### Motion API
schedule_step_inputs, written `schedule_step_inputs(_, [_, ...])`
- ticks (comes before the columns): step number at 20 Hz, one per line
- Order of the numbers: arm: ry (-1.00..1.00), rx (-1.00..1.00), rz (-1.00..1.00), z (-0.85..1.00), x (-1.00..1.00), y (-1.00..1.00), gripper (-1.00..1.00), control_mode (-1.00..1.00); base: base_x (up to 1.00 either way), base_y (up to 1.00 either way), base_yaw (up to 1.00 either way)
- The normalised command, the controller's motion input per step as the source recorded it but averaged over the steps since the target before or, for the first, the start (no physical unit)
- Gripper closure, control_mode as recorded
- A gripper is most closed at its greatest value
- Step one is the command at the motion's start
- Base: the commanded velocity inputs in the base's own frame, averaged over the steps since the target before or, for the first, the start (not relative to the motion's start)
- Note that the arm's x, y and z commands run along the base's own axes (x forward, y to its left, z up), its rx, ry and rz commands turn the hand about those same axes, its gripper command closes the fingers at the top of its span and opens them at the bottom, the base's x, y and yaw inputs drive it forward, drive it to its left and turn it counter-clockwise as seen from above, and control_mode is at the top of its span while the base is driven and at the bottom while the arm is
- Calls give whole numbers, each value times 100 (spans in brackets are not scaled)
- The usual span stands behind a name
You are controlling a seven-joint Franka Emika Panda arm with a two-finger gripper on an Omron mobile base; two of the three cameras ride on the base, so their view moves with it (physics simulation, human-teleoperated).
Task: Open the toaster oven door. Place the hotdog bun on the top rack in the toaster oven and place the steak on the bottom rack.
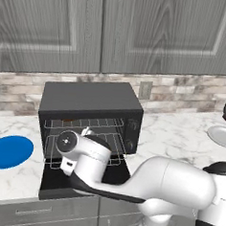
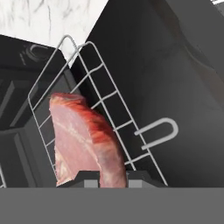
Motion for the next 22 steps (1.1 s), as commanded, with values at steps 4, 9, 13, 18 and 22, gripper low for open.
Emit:
schedule_step_inputs(4, [-3, 5, 0, -10, 9, 0, 100, -100, 0, 0, 0])
schedule_step_inputs(9, [-1, 3, 0, -23, 4, 0, 100, -100, 0, 0, 0])
schedule_step_inputs(13, [-2, 4, 0, -8, 6, 0, -100, -100, 0, 0, 0])
schedule_step_inputs(18, [-1, 3, 0, -3, 14, 0, -100, -100, 0, 0, 0])
schedule_step_inputs(22, [-1, 5, 0, -1, 8, 0, -100, -100, 0, 0, 0])
